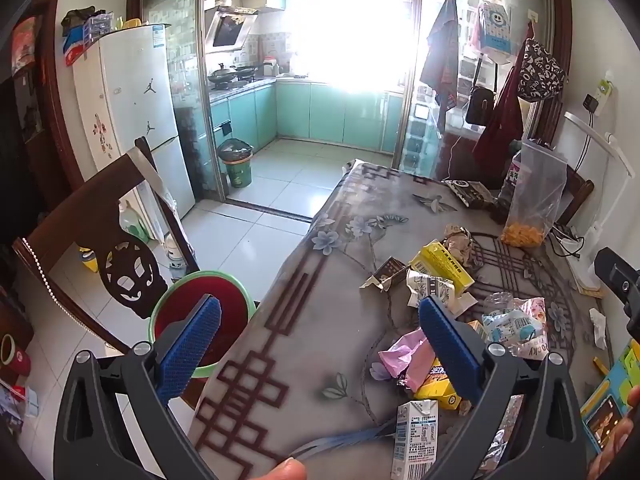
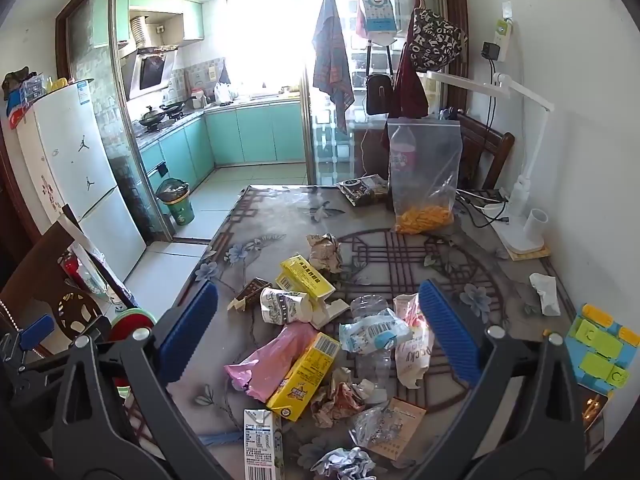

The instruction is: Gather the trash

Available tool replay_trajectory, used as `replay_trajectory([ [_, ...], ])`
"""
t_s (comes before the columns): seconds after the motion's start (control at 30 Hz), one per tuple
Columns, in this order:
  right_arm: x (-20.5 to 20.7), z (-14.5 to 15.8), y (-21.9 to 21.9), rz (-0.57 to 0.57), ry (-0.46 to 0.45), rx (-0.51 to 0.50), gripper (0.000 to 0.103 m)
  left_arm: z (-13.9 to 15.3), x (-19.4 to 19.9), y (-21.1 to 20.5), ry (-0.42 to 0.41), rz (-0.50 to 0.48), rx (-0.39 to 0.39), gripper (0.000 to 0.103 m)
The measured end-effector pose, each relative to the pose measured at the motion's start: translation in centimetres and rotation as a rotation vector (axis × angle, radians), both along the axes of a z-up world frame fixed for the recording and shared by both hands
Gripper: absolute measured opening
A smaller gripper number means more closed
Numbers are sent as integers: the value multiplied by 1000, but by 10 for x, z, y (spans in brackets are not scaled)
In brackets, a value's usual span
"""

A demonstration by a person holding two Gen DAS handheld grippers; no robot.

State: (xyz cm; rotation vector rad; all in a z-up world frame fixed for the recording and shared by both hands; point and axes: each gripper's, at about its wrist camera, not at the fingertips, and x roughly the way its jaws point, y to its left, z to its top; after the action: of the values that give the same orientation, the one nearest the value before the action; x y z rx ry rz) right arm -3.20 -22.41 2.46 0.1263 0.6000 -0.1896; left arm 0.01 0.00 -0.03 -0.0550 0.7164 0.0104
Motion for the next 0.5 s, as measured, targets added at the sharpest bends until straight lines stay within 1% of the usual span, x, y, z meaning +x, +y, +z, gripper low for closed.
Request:
replay_trajectory([
  [0.03,0,1,1,0,-4,-19,99,0,0,0,2,-3,0,95],
  [0.2,-1,3,0,-9,-3,-3,99,1,-1,3,6,-18,4,95],
  [0.23,0,4,2,-3,-1,-15,99,-2,-4,-4,0,-3,37,95],
  [0.33,-5,0,1,-3,-2,-16,99,-2,-6,-7,2,-3,33,95],
  [0.37,-5,0,3,-3,-4,-14,99,0,-3,-1,9,-4,30,95],
  [0.5,-5,2,4,0,4,-13,99,-1,-4,-2,4,-4,40,95],
])
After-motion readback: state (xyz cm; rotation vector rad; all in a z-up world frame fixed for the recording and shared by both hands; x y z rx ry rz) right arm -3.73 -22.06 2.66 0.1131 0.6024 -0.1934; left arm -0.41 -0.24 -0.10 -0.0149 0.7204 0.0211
